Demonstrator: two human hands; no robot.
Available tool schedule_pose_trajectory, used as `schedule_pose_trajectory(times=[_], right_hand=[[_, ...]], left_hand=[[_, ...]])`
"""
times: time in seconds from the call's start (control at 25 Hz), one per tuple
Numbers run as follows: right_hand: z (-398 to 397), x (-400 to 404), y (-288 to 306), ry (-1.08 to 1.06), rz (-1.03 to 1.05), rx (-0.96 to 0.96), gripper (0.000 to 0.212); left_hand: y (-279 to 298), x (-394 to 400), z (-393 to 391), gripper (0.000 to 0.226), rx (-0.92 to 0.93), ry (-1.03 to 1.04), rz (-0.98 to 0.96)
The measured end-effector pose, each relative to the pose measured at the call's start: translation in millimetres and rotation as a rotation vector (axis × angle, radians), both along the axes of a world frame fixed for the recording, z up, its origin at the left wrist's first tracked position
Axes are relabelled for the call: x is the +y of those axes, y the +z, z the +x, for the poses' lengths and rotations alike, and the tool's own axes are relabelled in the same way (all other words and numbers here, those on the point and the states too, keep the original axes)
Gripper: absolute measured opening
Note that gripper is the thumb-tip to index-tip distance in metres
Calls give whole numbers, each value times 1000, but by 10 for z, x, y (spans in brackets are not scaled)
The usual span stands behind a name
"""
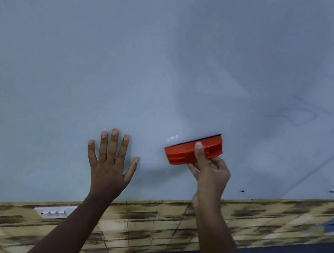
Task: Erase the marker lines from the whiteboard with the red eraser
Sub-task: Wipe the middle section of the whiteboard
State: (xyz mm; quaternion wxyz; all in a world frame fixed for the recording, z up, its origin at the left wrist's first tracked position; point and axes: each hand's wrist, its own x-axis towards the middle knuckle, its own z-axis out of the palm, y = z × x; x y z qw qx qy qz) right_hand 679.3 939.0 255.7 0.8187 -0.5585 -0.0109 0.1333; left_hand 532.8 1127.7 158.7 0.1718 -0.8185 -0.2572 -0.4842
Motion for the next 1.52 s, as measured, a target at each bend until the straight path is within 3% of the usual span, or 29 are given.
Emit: schedule_pose_trajectory(times=[0.24, 0.44, 0.6, 0.76, 0.84, 1.0, 1.08, 1.2, 1.28, 1.44, 1.52], right_hand=[[-185, 36, -133, 4, -22, 80, 46], [-572, 269, -1160, 100, -190, 356, 26], [-751, 412, -1717, 189, -136, 534, 35], [-730, 395, -1793, 194, -128, 474, 48], [-714, 369, -1606, 137, -104, 417, 45], [-486, 311, -896, -42, -74, 26, 50], [-378, 334, -554, -146, -189, -145, 68], [-373, 410, -364, -198, -342, -208, 104], [-377, 397, -422, -182, -293, -150, 97], [-206, 242, -634, -118, -119, 68, 53], [-51, 116, -780, -97, -57, 177, 47]], left_hand=[[-51, 7, -40, 83, 2, -27, 1], [-79, 16, -120, 82, 29, -60, 1], [-73, 49, -210, 81, 82, -95, 14], [-91, 60, -318, 79, 129, -113, 19], [-114, 59, -353, 79, 145, -122, 14], [-155, 37, -403, 81, 160, -153, -22], [-165, -24, -407, 79, 154, -158, -48], [-159, -108, -396, 77, 130, -138, -67], [-144, -143, -361, 75, 112, -124, -65], [-85, -253, -148, 71, 99, -163, -23], [-59, -344, 37, 72, 124, -168, 8]])
